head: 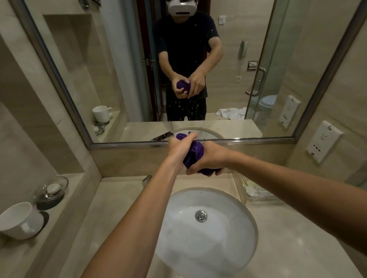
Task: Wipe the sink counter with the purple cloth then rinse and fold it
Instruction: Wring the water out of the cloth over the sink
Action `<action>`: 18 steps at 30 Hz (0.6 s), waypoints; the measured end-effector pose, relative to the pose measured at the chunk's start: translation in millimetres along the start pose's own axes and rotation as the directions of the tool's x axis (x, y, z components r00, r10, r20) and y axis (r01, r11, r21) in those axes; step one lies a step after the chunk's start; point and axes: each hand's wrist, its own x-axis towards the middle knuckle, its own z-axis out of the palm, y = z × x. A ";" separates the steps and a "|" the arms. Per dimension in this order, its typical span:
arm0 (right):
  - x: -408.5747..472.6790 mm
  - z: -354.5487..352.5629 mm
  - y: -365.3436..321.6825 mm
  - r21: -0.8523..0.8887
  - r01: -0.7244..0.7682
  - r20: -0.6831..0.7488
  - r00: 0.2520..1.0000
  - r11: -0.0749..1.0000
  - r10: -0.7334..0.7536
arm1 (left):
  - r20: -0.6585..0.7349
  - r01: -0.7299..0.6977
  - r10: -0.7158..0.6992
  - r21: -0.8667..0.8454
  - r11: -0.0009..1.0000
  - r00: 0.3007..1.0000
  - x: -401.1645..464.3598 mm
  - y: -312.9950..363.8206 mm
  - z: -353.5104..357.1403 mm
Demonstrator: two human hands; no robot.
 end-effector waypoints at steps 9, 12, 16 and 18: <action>-16.9 -31.5 13.5 0.418 -0.088 0.325 0.944 0.904 -0.059 | 0.501 -0.119 0.069 0.068 0.991 0.863 -1.6 7.6 -60.2; -12.0 -23.2 8.7 0.497 -0.178 0.400 0.915 0.849 -0.042 | 0.495 -0.109 0.142 -0.095 0.990 0.857 -3.1 6.0 -46.2; -10.4 -14.2 -0.7 0.472 -0.222 0.399 0.917 0.853 0.017 | 0.285 -0.090 0.167 -0.263 0.961 0.944 -0.6 0.2 -23.0; -9.1 -12.9 -3.0 0.365 -0.171 0.335 0.941 0.915 0.042 | 0.133 -0.088 0.119 -0.215 0.973 0.984 -1.2 -3.4 -15.2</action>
